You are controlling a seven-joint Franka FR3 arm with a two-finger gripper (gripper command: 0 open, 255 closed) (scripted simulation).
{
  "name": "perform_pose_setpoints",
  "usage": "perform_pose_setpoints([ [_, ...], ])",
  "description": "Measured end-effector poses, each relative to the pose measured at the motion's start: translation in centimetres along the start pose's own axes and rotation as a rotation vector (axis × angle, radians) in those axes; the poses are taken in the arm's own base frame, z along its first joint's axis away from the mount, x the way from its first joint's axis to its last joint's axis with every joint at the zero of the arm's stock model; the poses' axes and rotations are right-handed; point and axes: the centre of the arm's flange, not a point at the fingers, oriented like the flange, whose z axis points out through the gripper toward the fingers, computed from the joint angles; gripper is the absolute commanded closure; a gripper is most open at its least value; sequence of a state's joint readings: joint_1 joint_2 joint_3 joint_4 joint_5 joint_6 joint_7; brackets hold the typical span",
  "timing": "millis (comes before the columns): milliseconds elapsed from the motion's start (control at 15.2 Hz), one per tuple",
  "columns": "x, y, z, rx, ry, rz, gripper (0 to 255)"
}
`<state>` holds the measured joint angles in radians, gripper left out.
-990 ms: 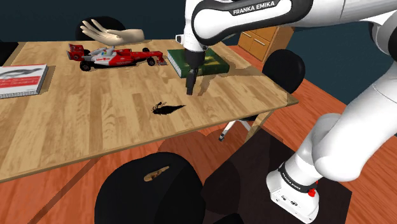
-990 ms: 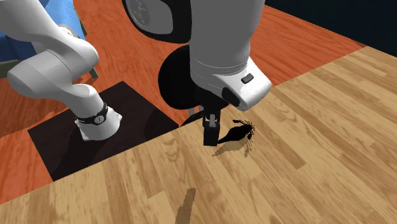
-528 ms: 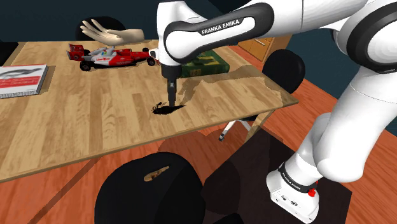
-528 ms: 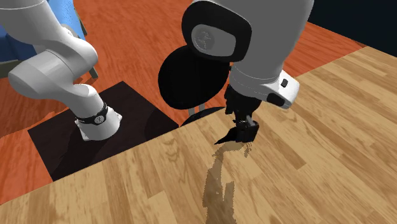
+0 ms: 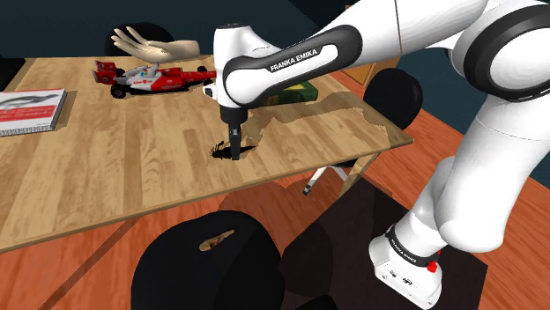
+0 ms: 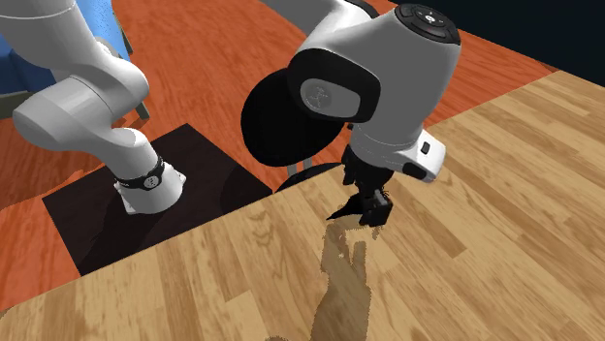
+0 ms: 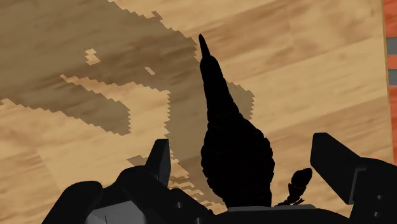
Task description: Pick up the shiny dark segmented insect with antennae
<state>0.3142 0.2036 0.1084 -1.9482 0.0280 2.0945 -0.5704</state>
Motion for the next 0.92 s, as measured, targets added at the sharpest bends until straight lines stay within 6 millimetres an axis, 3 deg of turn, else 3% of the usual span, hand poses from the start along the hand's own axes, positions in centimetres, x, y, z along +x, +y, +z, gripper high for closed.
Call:
perform_pose_setpoints([
  [66, -0.02, 0.06, 0.21, 0.000, 0.000, 0.000, 0],
  [132, -0.01, 0.08, 0.32, 0.000, 0.000, 0.000, 255],
  [924, 0.01, 0.10, -0.19, 0.000, 0.000, 0.000, 255],
])
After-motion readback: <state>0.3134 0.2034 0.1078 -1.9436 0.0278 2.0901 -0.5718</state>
